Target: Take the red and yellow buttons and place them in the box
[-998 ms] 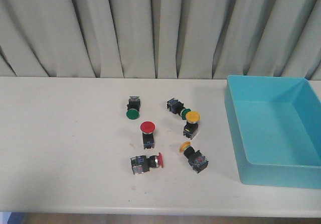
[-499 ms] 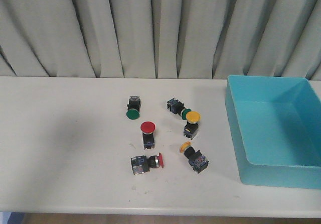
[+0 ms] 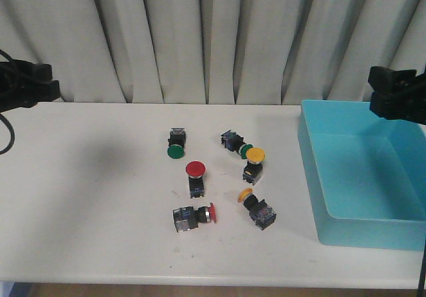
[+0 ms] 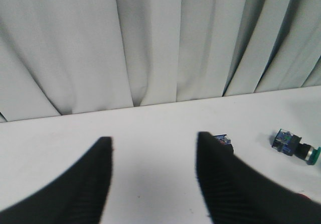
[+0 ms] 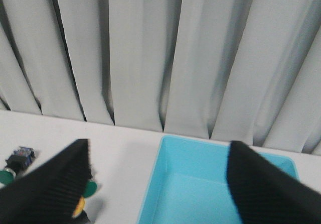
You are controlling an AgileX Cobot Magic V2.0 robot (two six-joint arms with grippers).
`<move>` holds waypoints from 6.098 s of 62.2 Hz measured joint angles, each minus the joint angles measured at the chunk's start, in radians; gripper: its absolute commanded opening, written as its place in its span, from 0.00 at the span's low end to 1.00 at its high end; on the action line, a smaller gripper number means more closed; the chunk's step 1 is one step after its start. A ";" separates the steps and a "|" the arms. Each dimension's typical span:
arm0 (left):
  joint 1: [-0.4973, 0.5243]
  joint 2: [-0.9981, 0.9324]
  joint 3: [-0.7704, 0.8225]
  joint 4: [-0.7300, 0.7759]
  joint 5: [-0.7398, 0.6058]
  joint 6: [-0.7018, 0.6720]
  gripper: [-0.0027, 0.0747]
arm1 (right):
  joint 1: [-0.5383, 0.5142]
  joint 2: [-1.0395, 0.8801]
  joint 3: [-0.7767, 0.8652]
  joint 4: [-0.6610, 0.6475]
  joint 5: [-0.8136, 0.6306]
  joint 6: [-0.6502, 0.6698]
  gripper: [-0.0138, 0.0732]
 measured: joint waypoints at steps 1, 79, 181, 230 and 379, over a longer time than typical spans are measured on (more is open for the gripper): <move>0.000 0.008 -0.003 0.000 0.003 0.000 0.74 | 0.000 0.002 0.000 -0.002 0.002 0.000 0.93; -0.396 0.819 -0.680 -0.091 0.374 0.034 0.77 | 0.000 0.172 0.000 0.064 0.122 0.004 0.84; -0.402 0.946 -0.689 -0.082 0.450 -0.027 0.03 | 0.000 0.174 0.000 0.089 0.149 0.004 0.84; -0.402 0.580 -0.689 -0.720 0.731 0.582 0.02 | 0.442 0.174 0.119 0.087 -0.069 -0.405 0.84; -0.344 0.565 -1.003 -0.180 0.848 0.378 0.02 | -0.104 0.303 -0.097 0.209 0.040 -0.221 0.16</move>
